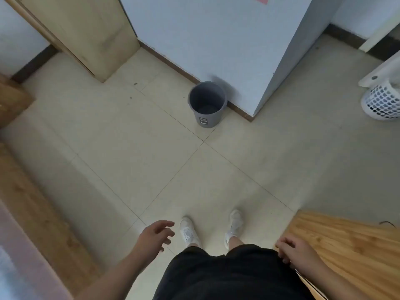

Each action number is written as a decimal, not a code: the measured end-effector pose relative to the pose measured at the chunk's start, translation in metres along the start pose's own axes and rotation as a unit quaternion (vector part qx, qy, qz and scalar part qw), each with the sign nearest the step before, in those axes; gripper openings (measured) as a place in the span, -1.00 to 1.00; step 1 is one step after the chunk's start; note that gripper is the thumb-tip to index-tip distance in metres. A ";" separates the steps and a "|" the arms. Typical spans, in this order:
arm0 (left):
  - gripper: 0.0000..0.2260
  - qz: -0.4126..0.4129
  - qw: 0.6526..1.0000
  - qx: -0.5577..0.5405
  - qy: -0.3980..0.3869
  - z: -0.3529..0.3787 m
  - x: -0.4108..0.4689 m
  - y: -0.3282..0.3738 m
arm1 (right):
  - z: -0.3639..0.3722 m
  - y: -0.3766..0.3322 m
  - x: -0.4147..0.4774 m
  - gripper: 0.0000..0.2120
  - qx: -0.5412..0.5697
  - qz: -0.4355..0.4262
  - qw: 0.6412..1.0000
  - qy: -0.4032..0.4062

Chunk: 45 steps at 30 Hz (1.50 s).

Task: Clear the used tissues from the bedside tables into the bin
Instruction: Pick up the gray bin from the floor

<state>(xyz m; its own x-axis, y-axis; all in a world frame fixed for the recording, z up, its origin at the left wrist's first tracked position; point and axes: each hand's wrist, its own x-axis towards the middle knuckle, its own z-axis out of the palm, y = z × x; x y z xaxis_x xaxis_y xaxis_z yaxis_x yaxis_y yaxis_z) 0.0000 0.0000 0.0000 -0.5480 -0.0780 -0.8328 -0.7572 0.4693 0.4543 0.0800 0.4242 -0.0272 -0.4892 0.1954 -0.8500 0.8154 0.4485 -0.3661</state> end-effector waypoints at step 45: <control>-0.82 -0.018 0.998 -0.064 0.012 -0.132 0.347 0.375 | -0.200 -0.479 0.368 -0.85 0.052 -0.022 0.998 -0.017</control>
<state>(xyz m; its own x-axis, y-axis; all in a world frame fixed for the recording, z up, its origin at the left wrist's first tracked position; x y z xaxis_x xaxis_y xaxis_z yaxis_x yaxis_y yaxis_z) -0.5209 0.0324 -0.0769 -0.5262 -0.1148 -0.8426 -0.8151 0.3505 0.4613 -0.5527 0.4552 -0.0892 -0.5154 0.1470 -0.8442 0.8219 0.3635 -0.4385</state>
